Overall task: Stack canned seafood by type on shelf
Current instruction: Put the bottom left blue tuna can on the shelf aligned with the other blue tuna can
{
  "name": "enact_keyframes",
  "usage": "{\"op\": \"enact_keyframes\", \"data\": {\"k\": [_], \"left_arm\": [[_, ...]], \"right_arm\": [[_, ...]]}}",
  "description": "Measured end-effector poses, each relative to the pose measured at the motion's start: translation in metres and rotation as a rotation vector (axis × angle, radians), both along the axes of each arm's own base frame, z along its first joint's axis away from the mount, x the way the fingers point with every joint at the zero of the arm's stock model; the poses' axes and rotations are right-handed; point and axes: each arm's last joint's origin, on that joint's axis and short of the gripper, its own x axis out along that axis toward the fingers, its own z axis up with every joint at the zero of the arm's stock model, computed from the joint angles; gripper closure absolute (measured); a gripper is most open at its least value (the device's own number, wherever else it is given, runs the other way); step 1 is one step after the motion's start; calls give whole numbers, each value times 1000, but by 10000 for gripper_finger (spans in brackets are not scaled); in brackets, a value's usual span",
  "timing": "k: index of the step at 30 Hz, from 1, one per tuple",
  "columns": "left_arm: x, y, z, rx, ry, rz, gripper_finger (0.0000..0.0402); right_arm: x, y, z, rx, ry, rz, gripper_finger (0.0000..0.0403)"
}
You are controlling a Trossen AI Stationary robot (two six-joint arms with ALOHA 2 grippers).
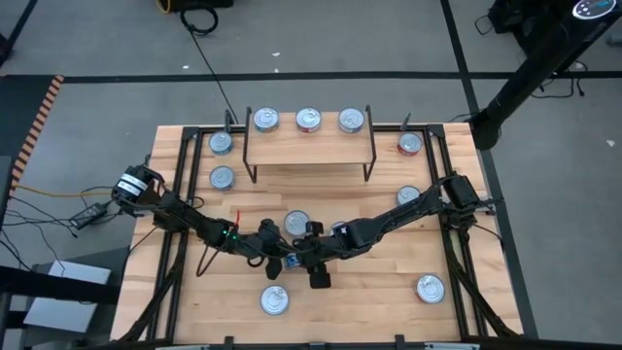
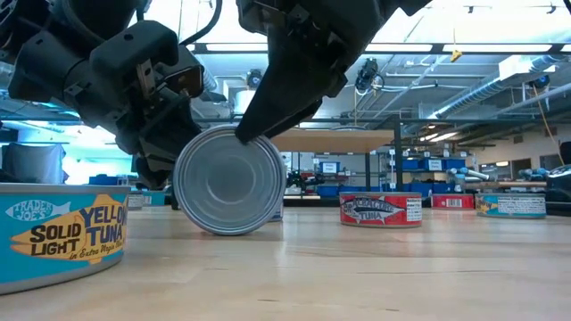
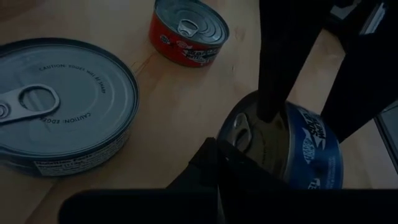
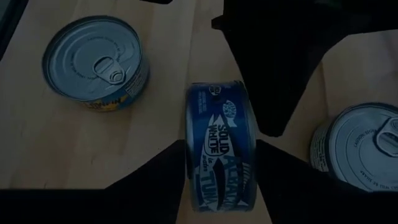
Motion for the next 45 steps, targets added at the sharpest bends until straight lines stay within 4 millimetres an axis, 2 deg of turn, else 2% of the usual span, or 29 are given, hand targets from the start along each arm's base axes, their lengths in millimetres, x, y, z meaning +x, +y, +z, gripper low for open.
{"op": "enact_keyframes", "data": {"k": [6, 24, 33, 40, 45], "left_arm": [[0, 0, 0, 0, 0, 0, 400], [1, 1, 3, 3, -45, 52, 400], [6, 3, 22, -16, -232, 185, 400], [6, 9, 44, 1, -360, 275, 400], [6, 15, 56, 16, -415, 286, 400]], "right_arm": [[0, 0, 0, 0, -1, 1, 242], [-1, -1, 5, -40, -17, -5, 240], [-17, -2, 44, -70, -79, -36, 240], [-46, -6, 79, -181, -71, -86, 241], [-70, -14, 101, -342, -51, -132, 241]]}}
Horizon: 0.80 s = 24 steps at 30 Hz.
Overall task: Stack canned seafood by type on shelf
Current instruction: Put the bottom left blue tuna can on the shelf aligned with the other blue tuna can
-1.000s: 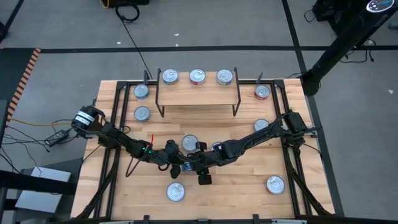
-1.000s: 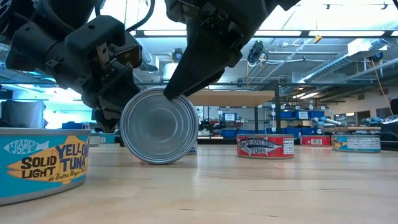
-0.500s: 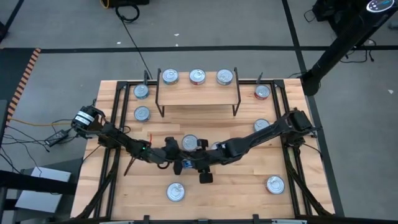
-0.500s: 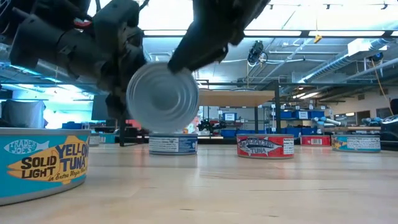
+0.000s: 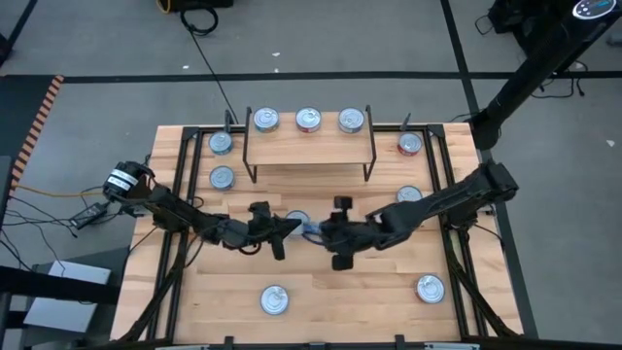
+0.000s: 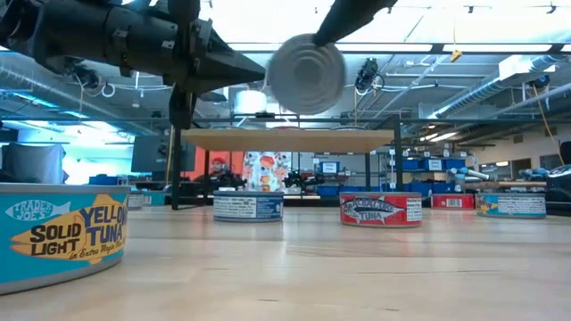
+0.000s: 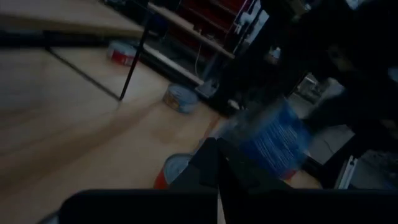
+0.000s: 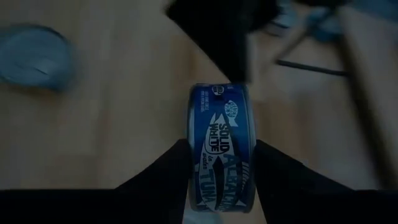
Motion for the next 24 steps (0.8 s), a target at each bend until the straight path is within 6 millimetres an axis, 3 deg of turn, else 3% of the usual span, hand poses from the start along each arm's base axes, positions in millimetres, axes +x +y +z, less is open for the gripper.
{"op": "enact_keyframes", "data": {"k": [6, 11, 19, 24], "left_arm": [[1, 2, 1, 1, -2, -12, 400], [1, 2, 1, 0, -3, -22, 400], [1, 2, 1, 2, -2, -23, 400], [1, 2, 1, 4, -1, -24, 400]], "right_arm": [[-16, -29, 19, -310, 27, -128, 241], [-17, -61, 29, -532, 68, -228, 241], [-11, -117, 30, -579, 155, -325, 241], [-11, -137, 27, -531, 188, -316, 241]]}}
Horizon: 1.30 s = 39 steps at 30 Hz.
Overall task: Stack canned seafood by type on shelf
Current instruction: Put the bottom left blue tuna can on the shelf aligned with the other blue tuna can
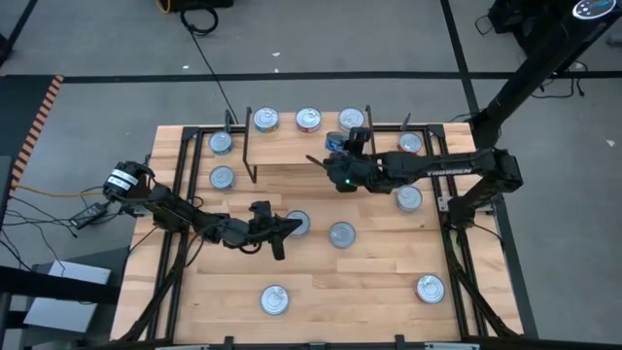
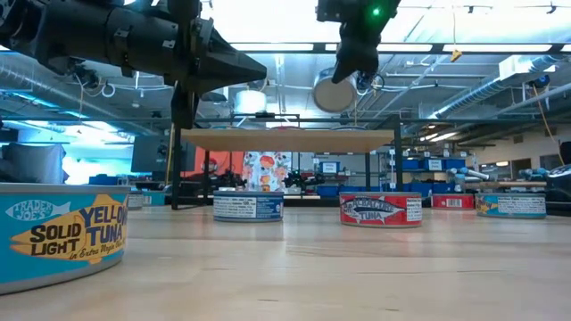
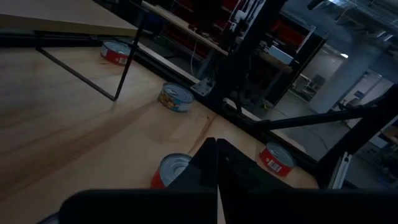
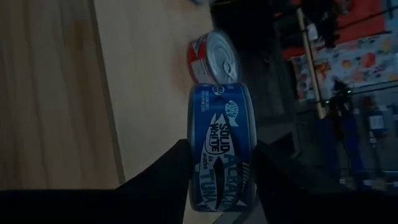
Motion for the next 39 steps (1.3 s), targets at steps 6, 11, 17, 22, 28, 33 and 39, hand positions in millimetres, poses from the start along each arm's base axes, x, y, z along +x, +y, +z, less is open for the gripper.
{"op": "enact_keyframes", "data": {"k": [6, 11, 17, 22, 28, 33, 39], "left_arm": [[0, 0, 0, 1, 1, 0, 400], [0, 0, 0, 2, 3, 0, 400], [0, 0, 0, 9, 6, 0, 401], [0, 0, 0, 9, 6, -1, 401], [0, 0, 0, 0, 4, 0, 401], [0, 0, 0, -2, 3, 0, 401], [0, 0, 0, -8, 1, 0, 401]], "right_arm": [[-2, -9, -5, 43, 41, -4, 241], [-4, -15, -9, 45, 57, -25, 241], [-9, -22, -24, 75, 106, -35, 241], [-10, -23, -31, 79, 121, -39, 241], [-11, -24, -32, 151, 77, -57, 216], [-10, -25, -35, 226, 45, -56, 183], [-12, -29, -35, 277, 4, -101, 147]]}}
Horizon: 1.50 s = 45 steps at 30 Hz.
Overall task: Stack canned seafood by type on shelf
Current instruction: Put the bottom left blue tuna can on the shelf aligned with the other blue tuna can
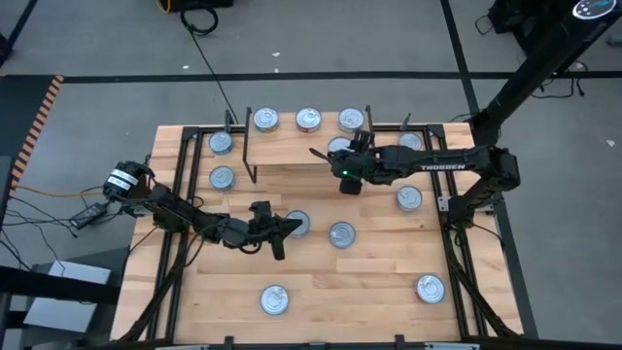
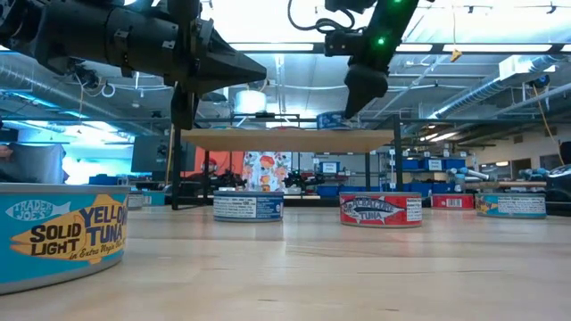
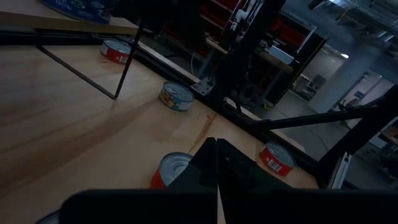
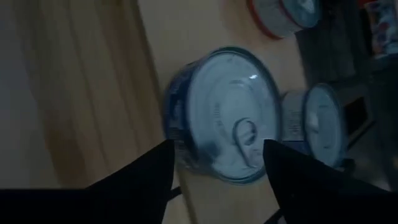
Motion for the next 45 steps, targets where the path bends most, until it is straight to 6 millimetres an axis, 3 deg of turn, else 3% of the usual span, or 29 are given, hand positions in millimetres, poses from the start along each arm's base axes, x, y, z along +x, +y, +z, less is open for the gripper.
{"op": "enact_keyframes", "data": {"k": [7, 14, 19, 27, 33, 45], "left_arm": [[0, 0, 0, -16, -5, 1, 401], [0, 0, 0, -24, -6, -10, 401], [0, -1, 0, -23, -3, -20, 401], [0, -1, -1, -16, 3, -21, 401], [0, 0, -1, 1, 8, -21, 401], [0, 0, -4, 4, 38, -17, 401]], "right_arm": [[-1, -1, 3, 18, -7, -23, 107], [1, -4, 40, 108, -120, -71, 108], [1, -14, 58, 262, -245, -106, 167], [6, -34, 63, 524, -408, -71, 381], [15, -36, 62, 604, -492, -64, 382], [37, -45, 22, 521, -394, -222, 395]]}}
